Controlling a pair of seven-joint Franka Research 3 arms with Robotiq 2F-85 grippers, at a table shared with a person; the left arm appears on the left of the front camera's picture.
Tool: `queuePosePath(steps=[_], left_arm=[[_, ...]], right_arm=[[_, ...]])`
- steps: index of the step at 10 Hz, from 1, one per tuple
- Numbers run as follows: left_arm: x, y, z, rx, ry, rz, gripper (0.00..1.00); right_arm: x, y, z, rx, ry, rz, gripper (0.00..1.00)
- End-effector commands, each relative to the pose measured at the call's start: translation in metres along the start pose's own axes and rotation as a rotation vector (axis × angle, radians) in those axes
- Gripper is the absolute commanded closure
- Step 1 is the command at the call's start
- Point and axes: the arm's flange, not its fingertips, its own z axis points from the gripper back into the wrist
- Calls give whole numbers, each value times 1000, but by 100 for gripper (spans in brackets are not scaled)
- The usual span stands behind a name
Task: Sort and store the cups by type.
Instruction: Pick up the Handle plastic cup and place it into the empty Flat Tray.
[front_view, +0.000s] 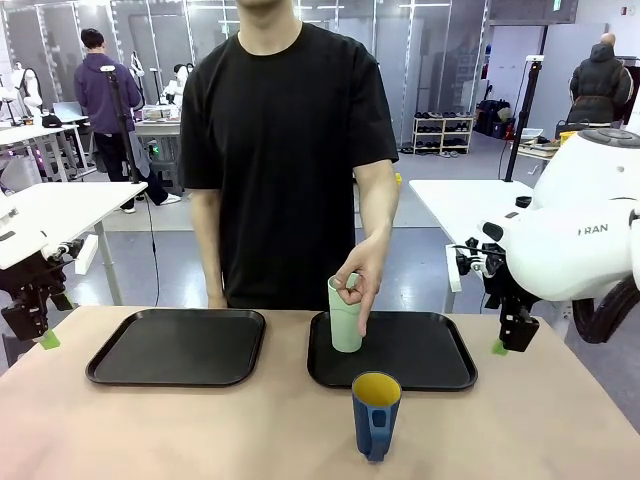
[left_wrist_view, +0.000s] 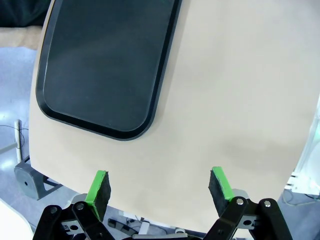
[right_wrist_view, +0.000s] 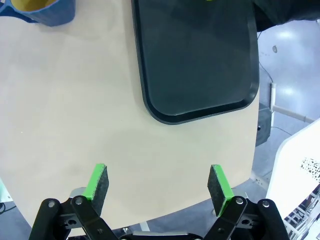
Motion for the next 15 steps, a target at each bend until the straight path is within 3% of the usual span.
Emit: queuePosePath(steps=[1, 4, 5, 6, 8, 10, 11, 15], left_arm=[[-1, -1, -1, 21, 6, 3, 0], [-1, -1, -1, 21, 6, 3, 0], [-1, -1, -1, 21, 6, 3, 0], [-1, -1, -1, 21, 6, 3, 0], [-1, -1, -1, 21, 6, 3, 0], [-1, -1, -1, 21, 6, 3, 0], [-1, -1, -1, 21, 6, 3, 0], [-1, -1, -1, 21, 6, 3, 0]], right_arm=[[6, 5, 1, -3, -12, -33, 0], [4, 2, 1, 1, -5, -10, 0], [1, 2, -15, 66, 10, 0, 0], [-3, 12, -24, 82, -86, 10, 0], [-14, 35, -38, 98, -124, -5, 0], [-22, 60, -52, 147, -248, 15, 0], [-26, 69, -60, 158, -375, 22, 0], [-54, 83, -92, 128, -697, 78, 0]])
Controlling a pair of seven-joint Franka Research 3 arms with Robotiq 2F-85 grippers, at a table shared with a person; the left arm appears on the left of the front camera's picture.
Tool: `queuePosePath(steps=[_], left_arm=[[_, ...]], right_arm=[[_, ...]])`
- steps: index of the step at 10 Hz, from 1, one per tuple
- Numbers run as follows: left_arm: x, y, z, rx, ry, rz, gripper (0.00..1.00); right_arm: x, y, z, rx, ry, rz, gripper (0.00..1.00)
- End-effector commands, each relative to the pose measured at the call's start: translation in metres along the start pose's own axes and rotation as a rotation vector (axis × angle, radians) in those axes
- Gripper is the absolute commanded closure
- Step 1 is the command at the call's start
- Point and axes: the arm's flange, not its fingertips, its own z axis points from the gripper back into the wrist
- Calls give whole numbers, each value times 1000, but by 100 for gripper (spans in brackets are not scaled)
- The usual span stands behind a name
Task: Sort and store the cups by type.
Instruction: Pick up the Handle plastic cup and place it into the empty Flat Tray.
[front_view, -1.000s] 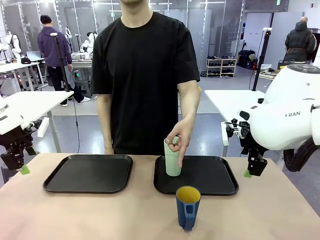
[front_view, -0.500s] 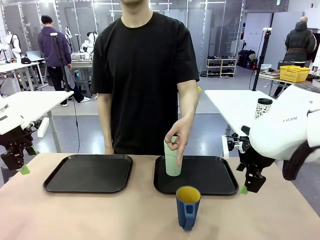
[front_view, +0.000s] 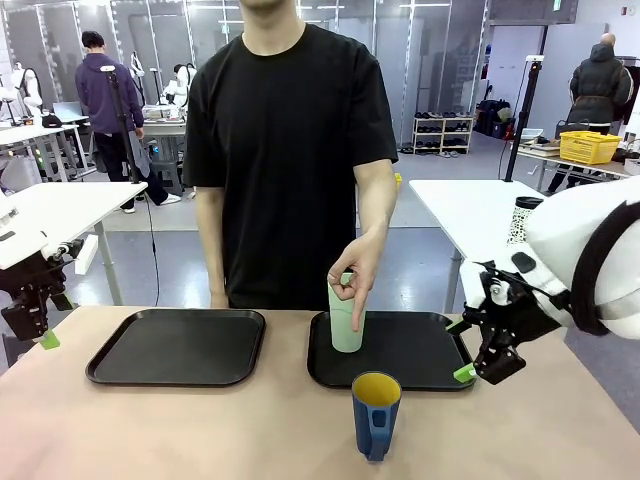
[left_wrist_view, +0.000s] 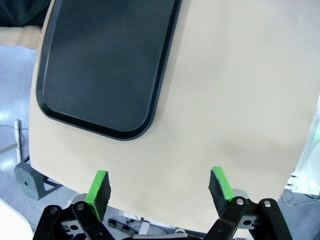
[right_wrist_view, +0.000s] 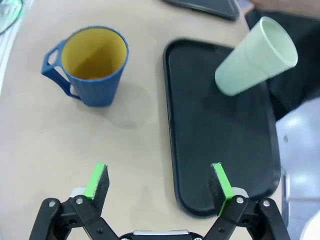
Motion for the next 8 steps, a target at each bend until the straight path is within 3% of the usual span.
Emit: queuePosePath(steps=[1, 2, 4, 8], left_arm=[[-1, -1, -1, 21, 6, 3, 0], [-1, -1, -1, 21, 6, 3, 0], [-1, -1, -1, 21, 6, 3, 0], [-1, -1, -1, 21, 6, 3, 0]], right_arm=[[-46, 53, -21, 42, -145, 38, 0], [-53, 54, -26, 74, -260, 55, 0], [-68, 52, -34, 120, -348, 18, 0], [-77, 45, -53, 188, -405, 10, 0]])
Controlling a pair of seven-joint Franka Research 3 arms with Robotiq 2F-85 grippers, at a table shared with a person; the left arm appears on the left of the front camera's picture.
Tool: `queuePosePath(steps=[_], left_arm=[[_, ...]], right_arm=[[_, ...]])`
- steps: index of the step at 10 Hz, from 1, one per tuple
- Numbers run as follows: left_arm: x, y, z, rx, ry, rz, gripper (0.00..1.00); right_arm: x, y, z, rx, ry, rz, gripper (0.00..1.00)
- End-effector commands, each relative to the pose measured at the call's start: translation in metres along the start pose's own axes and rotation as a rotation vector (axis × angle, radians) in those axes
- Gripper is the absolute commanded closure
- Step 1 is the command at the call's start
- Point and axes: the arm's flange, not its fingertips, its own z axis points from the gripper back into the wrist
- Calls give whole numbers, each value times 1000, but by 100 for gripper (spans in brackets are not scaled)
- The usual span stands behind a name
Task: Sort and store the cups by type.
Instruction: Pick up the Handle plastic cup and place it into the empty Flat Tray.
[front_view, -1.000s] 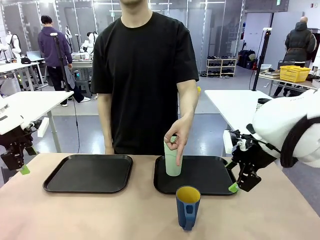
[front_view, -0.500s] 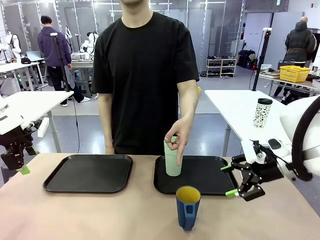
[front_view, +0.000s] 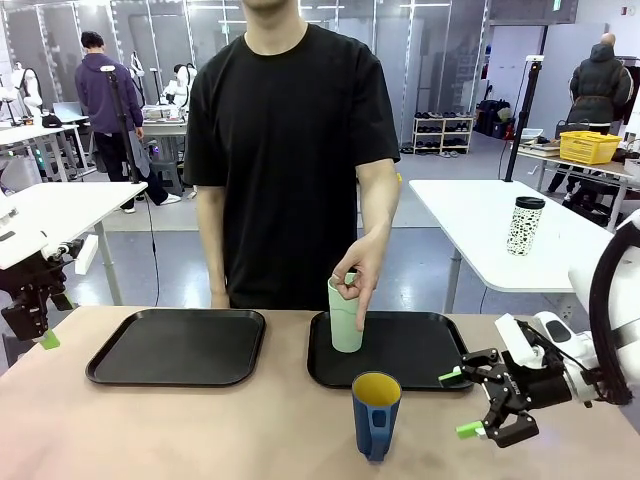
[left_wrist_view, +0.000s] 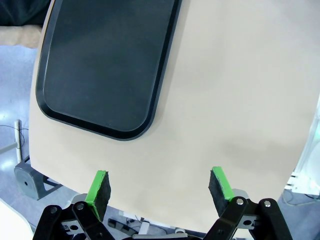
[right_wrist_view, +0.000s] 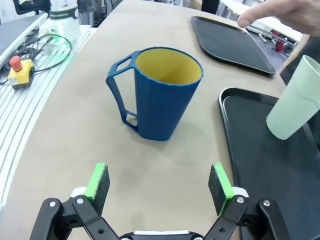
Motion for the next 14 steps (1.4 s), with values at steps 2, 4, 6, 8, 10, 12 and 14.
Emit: queuePosePath(steps=[2, 4, 6, 8, 10, 12, 14], left_arm=[[-1, -1, -1, 21, 6, 3, 0], [-1, -1, -1, 21, 6, 3, 0], [-1, -1, -1, 21, 6, 3, 0], [-1, -1, -1, 21, 6, 3, 0], [-1, -1, -1, 21, 6, 3, 0], [-1, -1, -1, 21, 6, 3, 0], [-1, -1, -1, 21, 6, 3, 0]], right_arm=[[0, 0, 0, 0, 0, 0, 0], [0, 0, 0, 0, 0, 0, 0], [-5, -3, -1, 22, -96, 10, 0], [-17, -11, -19, 14, -91, -22, 0], [-21, -13, -31, 26, -89, -20, 0], [-20, -18, -44, 36, -97, 0, 0], [-21, -19, -56, 46, -113, 3, 0]])
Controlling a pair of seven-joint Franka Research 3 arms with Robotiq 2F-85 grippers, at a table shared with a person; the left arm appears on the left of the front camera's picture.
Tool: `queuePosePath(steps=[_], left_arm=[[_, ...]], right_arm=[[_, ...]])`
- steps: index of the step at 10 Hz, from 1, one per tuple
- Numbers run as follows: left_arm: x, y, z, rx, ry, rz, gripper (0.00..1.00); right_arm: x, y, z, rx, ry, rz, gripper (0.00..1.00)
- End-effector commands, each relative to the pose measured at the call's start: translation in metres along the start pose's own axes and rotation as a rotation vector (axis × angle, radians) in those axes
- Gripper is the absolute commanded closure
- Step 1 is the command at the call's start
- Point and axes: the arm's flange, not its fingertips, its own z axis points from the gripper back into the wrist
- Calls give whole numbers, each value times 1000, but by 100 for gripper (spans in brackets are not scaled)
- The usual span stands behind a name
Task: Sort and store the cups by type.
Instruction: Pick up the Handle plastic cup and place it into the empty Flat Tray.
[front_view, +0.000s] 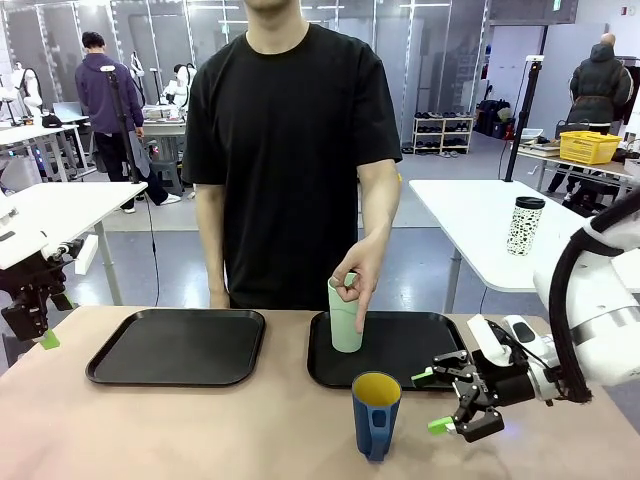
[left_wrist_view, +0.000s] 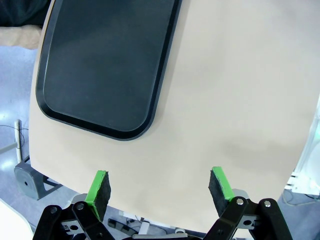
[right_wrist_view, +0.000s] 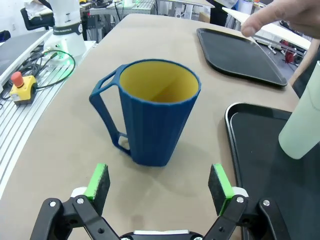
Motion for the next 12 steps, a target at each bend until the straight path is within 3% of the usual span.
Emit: queuePosePath(steps=[1, 12], left_arm=[[-1, -1, -1, 21, 6, 2, 0], [-1, -1, -1, 21, 6, 2, 0]], right_arm=[[-16, 2, -16, -11, -29, 35, 0], [-11, -8, -54, 51, -39, 15, 0]])
